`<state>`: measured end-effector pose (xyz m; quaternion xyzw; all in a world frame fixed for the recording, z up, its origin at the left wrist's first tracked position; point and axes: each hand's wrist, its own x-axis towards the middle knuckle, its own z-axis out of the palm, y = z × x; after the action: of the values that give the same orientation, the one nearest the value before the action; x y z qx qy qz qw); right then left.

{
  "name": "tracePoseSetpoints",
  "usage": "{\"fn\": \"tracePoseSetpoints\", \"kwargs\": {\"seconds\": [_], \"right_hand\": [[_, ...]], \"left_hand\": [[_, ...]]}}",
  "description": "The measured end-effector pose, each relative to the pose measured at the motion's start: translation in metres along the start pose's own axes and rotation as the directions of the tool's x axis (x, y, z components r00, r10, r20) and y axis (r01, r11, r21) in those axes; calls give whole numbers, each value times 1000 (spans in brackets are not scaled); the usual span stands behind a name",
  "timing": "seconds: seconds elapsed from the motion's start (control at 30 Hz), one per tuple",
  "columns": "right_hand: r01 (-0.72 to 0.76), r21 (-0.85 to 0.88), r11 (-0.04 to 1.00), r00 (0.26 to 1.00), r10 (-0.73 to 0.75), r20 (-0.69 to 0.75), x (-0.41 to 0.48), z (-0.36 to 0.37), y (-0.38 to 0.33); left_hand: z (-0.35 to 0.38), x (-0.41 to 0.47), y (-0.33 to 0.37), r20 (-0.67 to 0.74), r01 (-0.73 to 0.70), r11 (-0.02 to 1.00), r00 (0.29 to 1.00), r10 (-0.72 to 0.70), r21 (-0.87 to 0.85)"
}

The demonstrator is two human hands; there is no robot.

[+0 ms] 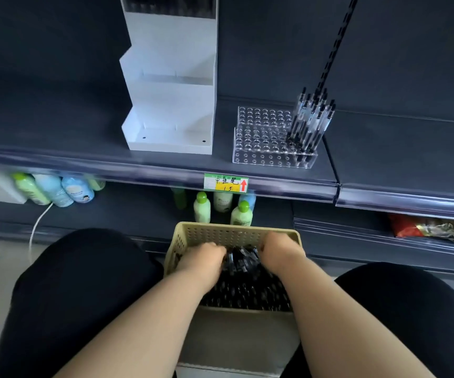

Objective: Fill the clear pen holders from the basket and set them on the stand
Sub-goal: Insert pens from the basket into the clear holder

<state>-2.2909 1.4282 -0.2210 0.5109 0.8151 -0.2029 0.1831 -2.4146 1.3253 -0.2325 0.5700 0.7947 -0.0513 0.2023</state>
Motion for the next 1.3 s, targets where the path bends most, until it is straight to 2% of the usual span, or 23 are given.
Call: {"fn": "tracePoseSetpoints", "kwargs": {"seconds": [0.13,0.27,0.37,0.47,0.67,0.83,0.97,1.1,1.2,1.3], "right_hand": [[-40,47,998,999,40,3,3,31,-8],[-60,-4,998,998,60,9,11,46,-14],[-96,-7,995,995,96,-4,22,44,-15],[-133,-7,991,991,133,-4,32,44,-14],[-171,-48,984,984,173,42,41,44,-15],[-206,-4,979,975,206,79,36,36,-9],[-153,78,985,986,147,81,22,30,-6],[-22,152,988,1000,18,25,1,22,-5],[48,209,977,998,-38,-51,-16,9,-3],[118,343,932,982,-57,-182,-28,-7,0]], "left_hand": [[21,6,2,57,35,998,998,-39,57],[35,20,3,69,34,990,997,-43,136],[46,33,7,63,82,994,994,-87,68],[58,43,17,64,190,981,980,-188,-25],[60,60,24,191,304,952,936,-294,-24],[51,54,24,175,391,912,914,-367,-126],[36,38,21,100,337,892,942,-322,-302],[24,17,18,-77,194,837,960,-269,-511],[8,2,19,-192,90,782,946,-260,-616],[-16,-9,18,-258,-26,705,940,-224,-709]]}}
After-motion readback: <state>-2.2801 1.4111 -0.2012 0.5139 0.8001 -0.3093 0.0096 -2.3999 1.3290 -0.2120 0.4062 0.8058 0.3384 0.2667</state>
